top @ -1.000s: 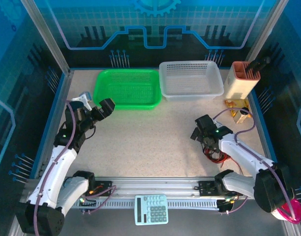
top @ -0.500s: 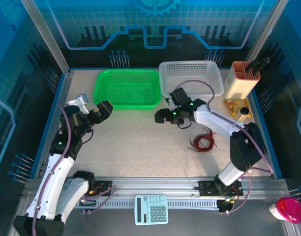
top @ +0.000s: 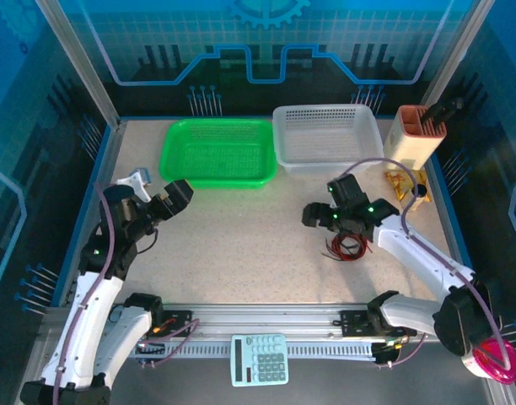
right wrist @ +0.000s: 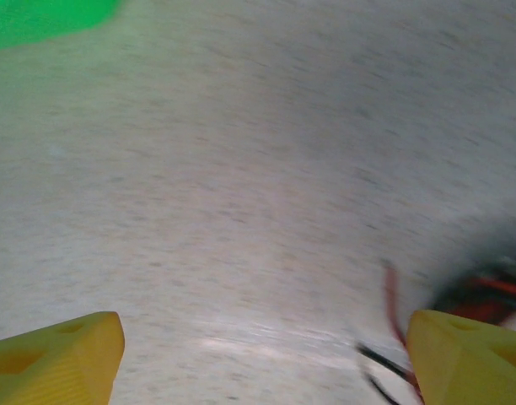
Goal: Untangle the cables
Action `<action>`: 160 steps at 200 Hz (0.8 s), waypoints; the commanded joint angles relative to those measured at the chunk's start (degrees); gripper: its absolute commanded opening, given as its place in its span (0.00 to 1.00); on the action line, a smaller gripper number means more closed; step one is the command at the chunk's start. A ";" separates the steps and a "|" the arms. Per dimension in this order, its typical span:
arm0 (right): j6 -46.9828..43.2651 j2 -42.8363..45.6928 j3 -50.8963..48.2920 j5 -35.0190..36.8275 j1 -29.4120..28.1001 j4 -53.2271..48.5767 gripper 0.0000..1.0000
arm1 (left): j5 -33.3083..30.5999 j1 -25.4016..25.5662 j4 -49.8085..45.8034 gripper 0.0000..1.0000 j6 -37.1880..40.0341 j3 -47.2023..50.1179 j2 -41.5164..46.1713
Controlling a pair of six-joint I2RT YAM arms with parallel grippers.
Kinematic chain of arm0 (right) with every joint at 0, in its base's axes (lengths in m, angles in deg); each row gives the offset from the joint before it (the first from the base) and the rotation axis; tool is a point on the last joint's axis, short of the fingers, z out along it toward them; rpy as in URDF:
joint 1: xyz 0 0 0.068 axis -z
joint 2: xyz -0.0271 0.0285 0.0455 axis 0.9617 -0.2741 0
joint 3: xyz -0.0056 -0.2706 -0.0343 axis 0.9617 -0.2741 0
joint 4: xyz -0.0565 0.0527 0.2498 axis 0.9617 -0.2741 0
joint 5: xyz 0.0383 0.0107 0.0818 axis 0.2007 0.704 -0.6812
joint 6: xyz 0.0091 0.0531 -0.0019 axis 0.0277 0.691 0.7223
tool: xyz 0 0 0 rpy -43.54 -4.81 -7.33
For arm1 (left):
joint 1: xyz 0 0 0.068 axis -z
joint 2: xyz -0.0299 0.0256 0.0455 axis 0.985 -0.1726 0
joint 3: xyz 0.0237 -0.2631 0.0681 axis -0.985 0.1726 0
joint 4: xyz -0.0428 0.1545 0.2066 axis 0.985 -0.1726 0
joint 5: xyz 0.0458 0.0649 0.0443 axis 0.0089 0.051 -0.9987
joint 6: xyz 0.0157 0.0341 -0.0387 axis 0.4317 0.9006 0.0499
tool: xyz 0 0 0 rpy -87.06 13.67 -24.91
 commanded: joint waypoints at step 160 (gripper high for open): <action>10.22 -30.94 13.37 -6.56 -13.45 15.77 0.87 | 1.35 7.35 8.85 0.99 0.08 -0.69 -14.56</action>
